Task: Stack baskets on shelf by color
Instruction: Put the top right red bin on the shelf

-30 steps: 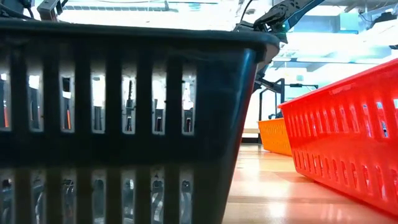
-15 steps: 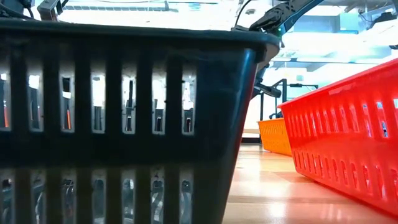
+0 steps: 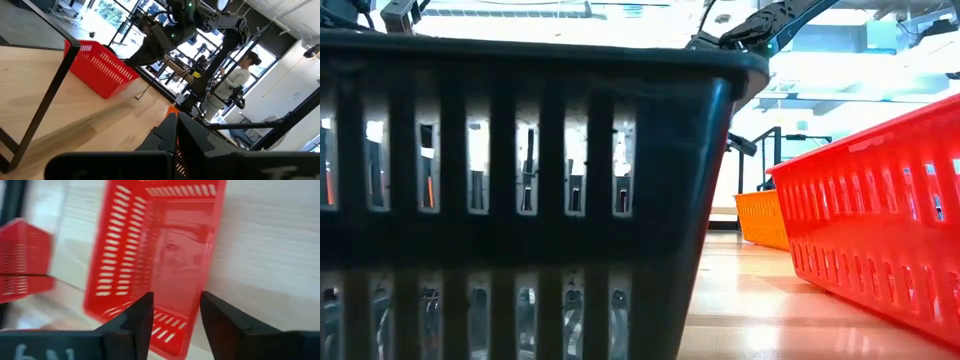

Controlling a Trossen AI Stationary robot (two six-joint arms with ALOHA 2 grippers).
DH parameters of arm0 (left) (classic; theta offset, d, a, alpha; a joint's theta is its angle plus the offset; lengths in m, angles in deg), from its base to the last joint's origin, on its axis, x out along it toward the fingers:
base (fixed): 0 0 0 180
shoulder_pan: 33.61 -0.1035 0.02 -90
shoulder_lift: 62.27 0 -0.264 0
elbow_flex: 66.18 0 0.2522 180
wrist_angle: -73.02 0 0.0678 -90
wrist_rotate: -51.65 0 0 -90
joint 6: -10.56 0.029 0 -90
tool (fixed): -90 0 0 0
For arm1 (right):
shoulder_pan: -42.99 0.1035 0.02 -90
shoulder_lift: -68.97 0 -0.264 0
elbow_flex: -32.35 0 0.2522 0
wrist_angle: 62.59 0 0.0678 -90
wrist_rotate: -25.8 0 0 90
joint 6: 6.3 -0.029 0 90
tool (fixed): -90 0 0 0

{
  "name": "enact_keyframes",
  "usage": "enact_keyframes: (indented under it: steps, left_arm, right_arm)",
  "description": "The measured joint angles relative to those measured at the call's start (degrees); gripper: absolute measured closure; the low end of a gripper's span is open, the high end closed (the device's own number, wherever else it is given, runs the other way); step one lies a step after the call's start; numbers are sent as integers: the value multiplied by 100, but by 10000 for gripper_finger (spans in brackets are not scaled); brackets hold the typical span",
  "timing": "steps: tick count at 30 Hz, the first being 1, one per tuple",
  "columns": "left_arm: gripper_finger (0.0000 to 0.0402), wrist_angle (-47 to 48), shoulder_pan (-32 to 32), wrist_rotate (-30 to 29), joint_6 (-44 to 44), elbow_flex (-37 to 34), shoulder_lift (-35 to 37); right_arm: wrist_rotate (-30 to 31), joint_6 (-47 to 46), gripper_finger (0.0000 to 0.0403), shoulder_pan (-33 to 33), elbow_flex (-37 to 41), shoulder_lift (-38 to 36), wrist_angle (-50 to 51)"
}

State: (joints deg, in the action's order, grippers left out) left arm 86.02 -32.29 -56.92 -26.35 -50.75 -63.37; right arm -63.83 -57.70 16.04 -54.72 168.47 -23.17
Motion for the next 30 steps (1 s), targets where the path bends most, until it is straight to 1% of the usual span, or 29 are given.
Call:
enact_keyframes:
  steps: [5, 11, 15, 19, 22, 24, 26, 27, 28, 30]
  left_arm:
    - [401, 0, -2, -8, 2, -2, -2]
    - [401, -2, 0, -8, 9, -2, -2]
    - [401, -2, 0, -13, 18, -2, -1]
    - [401, -2, 0, -15, 26, -2, 0]
    - [402, -2, 0, -17, 26, -2, -2]
    - [402, -2, 0, -17, 28, -2, -2]
    - [401, -2, -2, -19, 28, -2, 0]
    - [401, -2, 0, -19, 28, -2, -2]
    - [402, -2, -1, -19, 28, -2, -2]
    - [401, -2, -1, -22, 28, -2, -2]
  right_arm:
    - [-18, 95, 209, -6, 0, -1, -128]
    - [-47, 106, 217, -10, -12, -1, -29]
    - [-68, 140, 217, -8, -315, -5, 189]
    - [-68, 467, 221, 30, -825, -6, 556]
    - [-49, 831, 252, 95, -1247, -18, 786]
    - [-54, 1042, 295, 153, -1370, -19, 831]
    - [-55, 1245, 355, 214, -1405, -16, 832]
    - [-53, 1332, 378, 244, -1405, -16, 827]
    - [-53, 1388, 388, 272, -1405, -16, 830]
    - [-51, 1393, 389, 315, -1407, 54, 813]
